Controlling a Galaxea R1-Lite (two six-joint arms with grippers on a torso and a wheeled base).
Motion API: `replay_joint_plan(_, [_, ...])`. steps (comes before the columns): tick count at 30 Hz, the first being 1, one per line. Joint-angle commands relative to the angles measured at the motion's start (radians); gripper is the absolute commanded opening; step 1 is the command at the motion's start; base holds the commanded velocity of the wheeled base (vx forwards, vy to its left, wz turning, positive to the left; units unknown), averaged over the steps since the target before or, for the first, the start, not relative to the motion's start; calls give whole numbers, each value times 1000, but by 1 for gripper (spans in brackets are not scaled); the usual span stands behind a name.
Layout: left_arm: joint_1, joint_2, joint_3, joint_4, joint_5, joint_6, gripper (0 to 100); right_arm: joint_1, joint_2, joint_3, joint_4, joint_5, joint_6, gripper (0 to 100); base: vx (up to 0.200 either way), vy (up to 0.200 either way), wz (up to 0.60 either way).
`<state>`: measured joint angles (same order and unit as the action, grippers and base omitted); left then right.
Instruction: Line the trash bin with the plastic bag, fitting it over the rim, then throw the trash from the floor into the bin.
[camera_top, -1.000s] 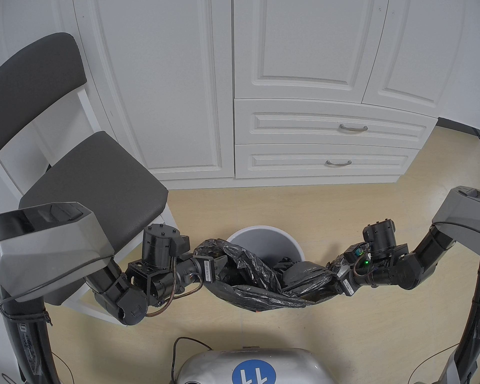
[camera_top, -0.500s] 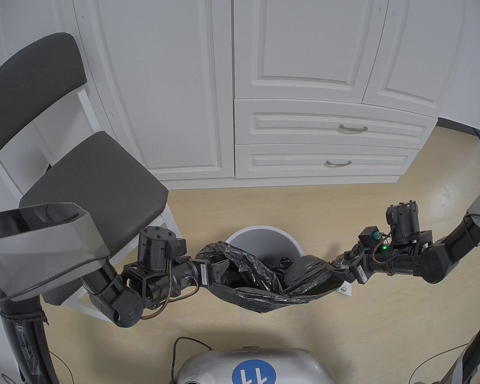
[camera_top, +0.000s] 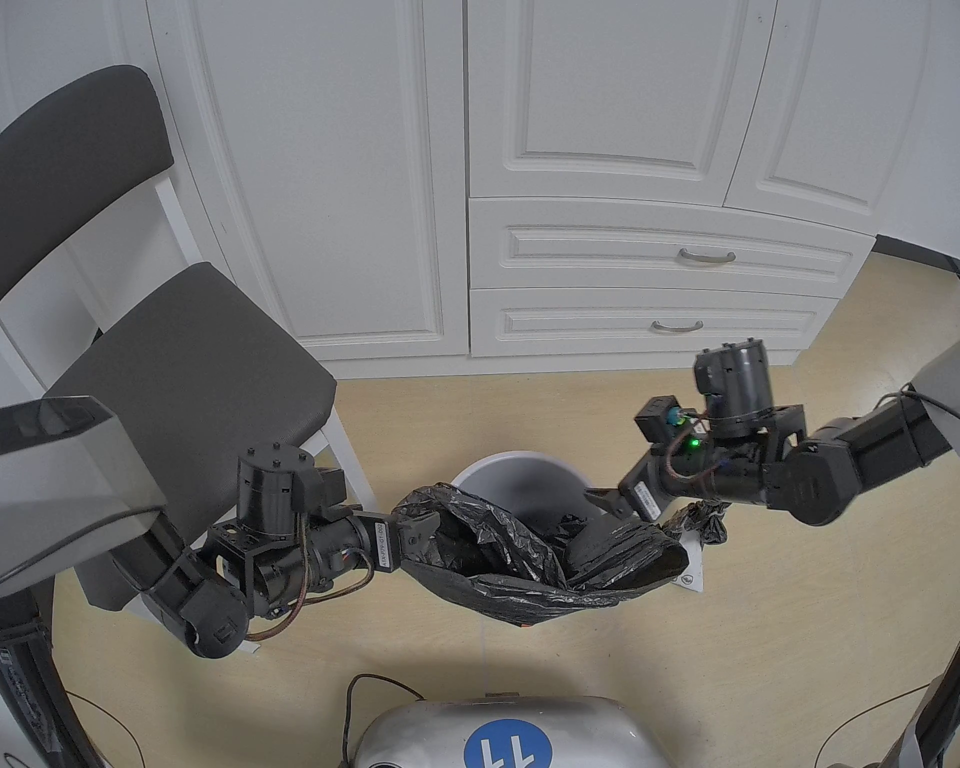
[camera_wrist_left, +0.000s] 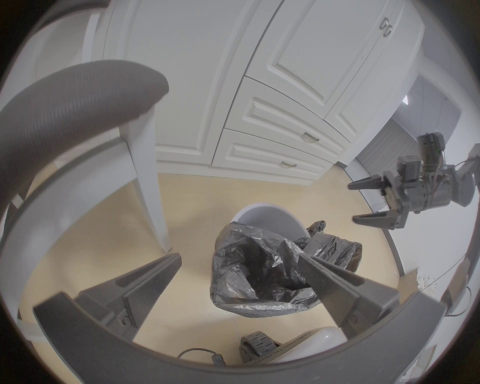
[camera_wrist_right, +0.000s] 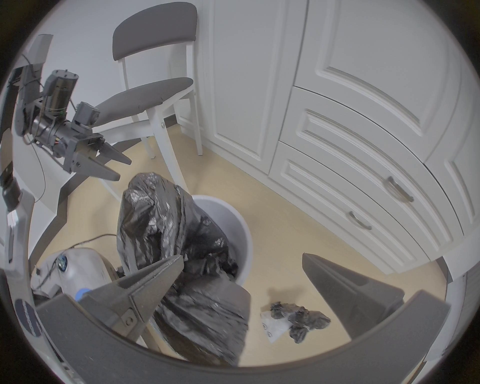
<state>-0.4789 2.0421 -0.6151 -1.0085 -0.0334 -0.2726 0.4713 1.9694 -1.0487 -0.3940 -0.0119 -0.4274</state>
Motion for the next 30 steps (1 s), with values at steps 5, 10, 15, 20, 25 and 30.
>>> replay_joint_plan(5, [63, -103, 20, -1, -34, 36, 100, 150, 286, -332, 228, -62, 105, 100, 0, 0, 0])
replay_joint_plan(10, [65, -106, 21, -1, -36, 38, 100, 153, 359, -390, 277, -63, 107, 100, 0, 0, 0])
replay_joint_plan(15, [68, -99, 15, -1, -36, 39, 100, 153, 384, -395, 307, -62, 141, 100, 0, 0, 0])
replay_joint_plan(20, [71, -96, 12, -1, -36, 39, 100, 153, 391, -393, 308, -51, 150, 100, 0, 0, 0])
replay_joint_plan(25, [72, -92, 12, -1, -36, 41, 100, 152, 441, -424, 308, -57, 157, 0, 0, 0, 0])
replay_joint_plan(30, [72, -88, 9, -1, -36, 41, 100, 136, 444, -459, 305, -60, 233, 0, 0, 0, 0])
